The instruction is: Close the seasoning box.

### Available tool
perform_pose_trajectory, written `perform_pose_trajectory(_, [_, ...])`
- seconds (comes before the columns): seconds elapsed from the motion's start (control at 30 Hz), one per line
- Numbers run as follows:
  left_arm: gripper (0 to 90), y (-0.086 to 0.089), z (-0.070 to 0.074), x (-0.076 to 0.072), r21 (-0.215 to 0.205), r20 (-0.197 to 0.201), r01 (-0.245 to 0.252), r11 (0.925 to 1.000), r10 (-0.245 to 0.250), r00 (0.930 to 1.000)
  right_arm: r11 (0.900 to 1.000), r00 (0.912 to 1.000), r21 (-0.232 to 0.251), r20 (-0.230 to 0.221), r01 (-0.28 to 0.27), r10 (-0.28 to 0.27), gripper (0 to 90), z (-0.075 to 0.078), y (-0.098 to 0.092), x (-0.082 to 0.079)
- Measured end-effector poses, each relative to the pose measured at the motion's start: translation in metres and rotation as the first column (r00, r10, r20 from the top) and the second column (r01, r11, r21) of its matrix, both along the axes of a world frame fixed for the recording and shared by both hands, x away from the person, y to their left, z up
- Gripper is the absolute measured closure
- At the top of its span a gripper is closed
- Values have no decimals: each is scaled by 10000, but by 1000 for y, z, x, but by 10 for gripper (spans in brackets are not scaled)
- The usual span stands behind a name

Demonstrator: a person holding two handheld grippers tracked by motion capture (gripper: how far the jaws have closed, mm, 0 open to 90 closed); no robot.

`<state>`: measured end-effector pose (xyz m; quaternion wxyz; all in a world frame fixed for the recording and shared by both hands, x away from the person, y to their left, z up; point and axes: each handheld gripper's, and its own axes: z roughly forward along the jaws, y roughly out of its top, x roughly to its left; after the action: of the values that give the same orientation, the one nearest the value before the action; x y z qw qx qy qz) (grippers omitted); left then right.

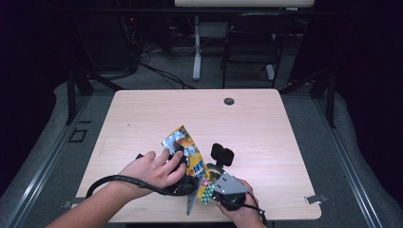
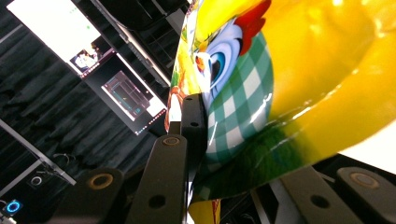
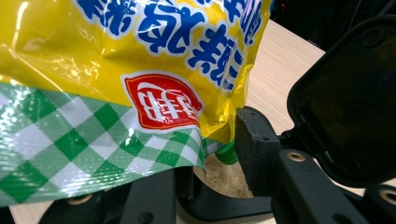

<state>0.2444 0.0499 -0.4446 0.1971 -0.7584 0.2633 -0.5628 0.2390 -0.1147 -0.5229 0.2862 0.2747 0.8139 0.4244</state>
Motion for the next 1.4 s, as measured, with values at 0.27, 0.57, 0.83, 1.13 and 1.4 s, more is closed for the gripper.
perform_pose_trajectory(0.27, [802, 0, 0, 0, 16, -21, 11, 10000, -11, 10000, 9999, 9999, 73, 42, -100, 99, 709, 0, 0, 0])
perform_pose_trajectory(0.57, [811, -1, -1, 0, 92, -87, -42, 9999, 43, 10000, 9999, 9999, 40, 34, -111, 111, 708, 0, 1, 0])
perform_pose_trajectory(0.83, [815, 0, -1, -1, 106, -35, 39, 9999, -39, 10000, 9999, 9999, 34, -9, -130, 130, 709, 0, 1, 0])
perform_pose_trajectory(1.13, [819, 0, 0, -1, 136, -82, 33, 9999, -31, 10000, 9999, 9999, -10, -28, -132, 132, 709, 0, 1, 0])
perform_pose_trajectory(1.4, [821, 0, 0, -1, 146, -154, -38, 9999, 41, 9999, 9999, 9999, 52, -21, -140, 141, 708, 0, 1, 0])
